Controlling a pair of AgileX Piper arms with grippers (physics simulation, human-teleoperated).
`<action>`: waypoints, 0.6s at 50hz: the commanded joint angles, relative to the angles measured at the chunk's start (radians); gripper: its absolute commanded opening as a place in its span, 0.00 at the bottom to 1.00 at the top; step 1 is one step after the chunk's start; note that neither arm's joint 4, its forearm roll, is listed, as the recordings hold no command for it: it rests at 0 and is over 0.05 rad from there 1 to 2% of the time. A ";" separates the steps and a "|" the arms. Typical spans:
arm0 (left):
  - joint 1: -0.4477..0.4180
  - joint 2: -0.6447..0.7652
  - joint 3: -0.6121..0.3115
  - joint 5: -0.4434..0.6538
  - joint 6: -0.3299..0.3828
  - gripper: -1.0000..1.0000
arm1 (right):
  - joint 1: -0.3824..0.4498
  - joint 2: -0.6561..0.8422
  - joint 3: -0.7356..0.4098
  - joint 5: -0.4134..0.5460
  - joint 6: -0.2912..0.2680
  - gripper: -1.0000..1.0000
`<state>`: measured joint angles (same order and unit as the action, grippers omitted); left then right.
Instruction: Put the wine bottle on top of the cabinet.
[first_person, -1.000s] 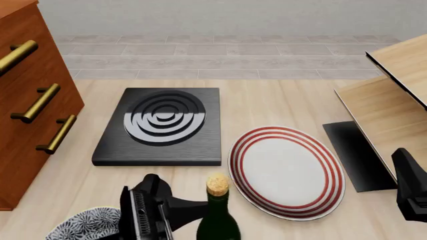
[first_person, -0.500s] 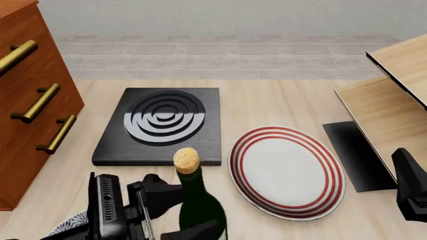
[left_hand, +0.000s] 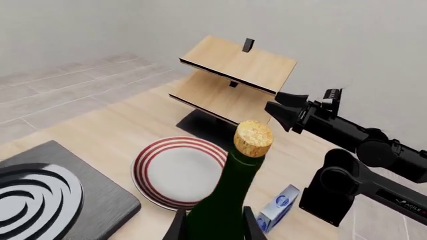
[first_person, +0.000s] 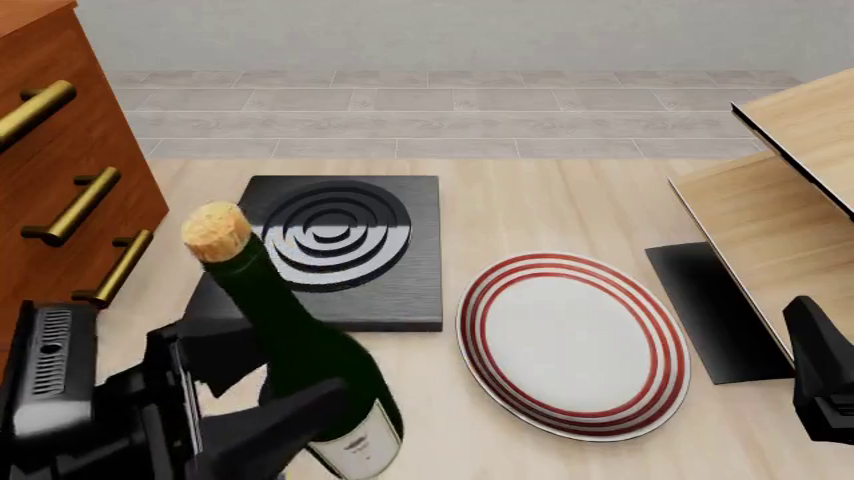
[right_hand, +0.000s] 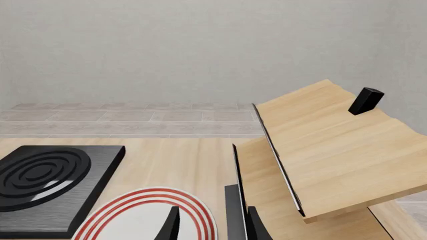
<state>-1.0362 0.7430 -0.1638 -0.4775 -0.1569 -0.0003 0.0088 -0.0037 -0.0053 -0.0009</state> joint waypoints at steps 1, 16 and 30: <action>0.048 -0.198 -0.033 0.187 0.032 0.00 | 0.000 0.000 0.000 0.000 0.000 1.00; 0.126 -0.380 -0.087 0.391 0.041 0.00 | 0.000 0.000 0.000 0.000 0.000 1.00; 0.234 -0.552 -0.181 0.606 0.048 0.00 | 0.000 0.000 0.000 0.000 0.000 1.00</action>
<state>-0.8708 0.3119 -0.2782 -0.0122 -0.1312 -0.0003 0.0088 -0.0037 -0.0053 -0.0010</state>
